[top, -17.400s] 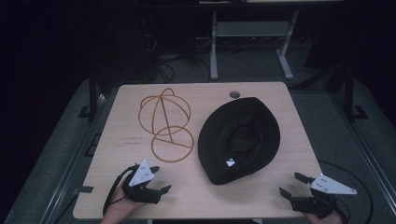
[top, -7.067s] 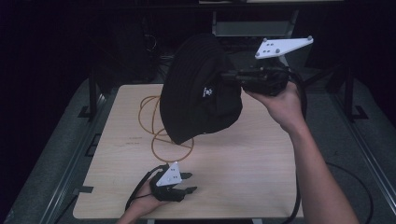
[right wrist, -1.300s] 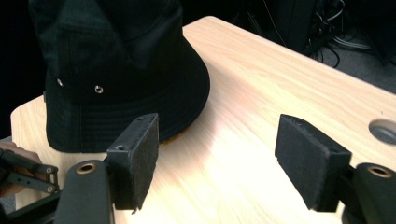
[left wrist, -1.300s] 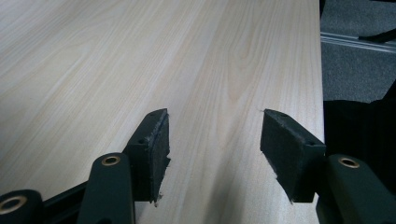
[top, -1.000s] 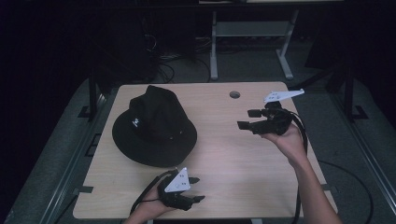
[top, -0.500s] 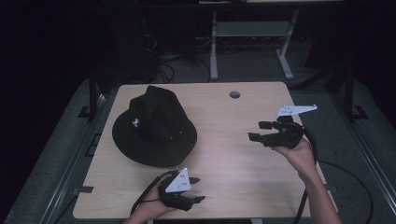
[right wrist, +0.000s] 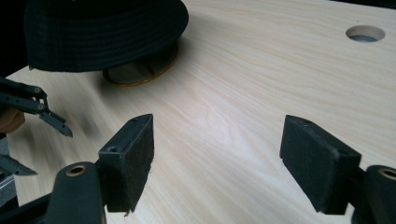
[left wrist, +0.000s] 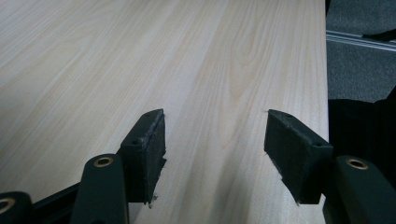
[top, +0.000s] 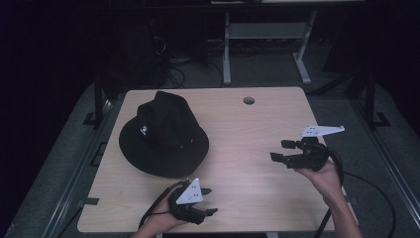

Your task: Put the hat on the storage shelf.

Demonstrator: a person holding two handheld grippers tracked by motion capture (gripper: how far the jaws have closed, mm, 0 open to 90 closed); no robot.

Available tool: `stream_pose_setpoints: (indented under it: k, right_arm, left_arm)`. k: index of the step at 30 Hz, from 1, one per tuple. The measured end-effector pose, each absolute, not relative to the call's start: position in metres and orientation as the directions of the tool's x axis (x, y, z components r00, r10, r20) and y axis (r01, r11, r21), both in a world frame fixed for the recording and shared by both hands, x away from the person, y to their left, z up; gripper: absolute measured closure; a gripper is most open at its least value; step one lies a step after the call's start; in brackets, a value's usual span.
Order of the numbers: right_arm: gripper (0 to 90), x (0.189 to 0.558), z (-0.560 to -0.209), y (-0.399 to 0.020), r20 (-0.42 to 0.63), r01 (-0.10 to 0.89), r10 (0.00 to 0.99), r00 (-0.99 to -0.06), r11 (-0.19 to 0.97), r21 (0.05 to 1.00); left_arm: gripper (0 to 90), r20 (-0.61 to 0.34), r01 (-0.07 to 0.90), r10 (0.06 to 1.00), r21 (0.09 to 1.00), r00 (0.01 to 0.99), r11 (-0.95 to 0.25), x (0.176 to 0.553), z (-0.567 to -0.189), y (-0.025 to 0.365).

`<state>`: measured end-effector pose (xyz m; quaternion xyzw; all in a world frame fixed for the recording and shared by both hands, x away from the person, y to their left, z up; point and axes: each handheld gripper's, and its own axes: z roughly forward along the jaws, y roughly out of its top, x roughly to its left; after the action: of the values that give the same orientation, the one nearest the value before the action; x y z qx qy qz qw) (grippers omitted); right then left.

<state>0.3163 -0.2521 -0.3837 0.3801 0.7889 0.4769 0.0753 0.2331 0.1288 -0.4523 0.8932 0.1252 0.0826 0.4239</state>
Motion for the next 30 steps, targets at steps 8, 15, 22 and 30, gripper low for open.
stream_pose_setpoints:
  k: [8,15,22,30]
  right_arm:
    - [25.4,0.304,-0.398,-0.261,0.253,0.535,0.677,-0.691,0.244,0.809]
    - [24.7,0.291,-0.409,-0.268,0.261,0.543,0.682,-0.684,0.235,0.806]
    - [24.0,0.273,-0.426,-0.278,0.278,0.557,0.693,-0.665,0.213,0.802]
    - [23.7,0.253,-0.438,-0.288,0.293,0.550,0.699,-0.652,0.171,0.817]
  left_arm:
    - [37.3,0.037,0.161,0.301,0.779,0.953,-0.606,0.234,-0.453,0.129]
    - [36.2,0.026,0.176,0.311,0.777,0.950,-0.604,0.234,-0.453,0.130]
    - [35.3,0.021,0.183,0.316,0.777,0.949,-0.602,0.235,-0.454,0.130]
    - [34.5,0.019,0.187,0.319,0.777,0.947,-0.601,0.235,-0.454,0.129]
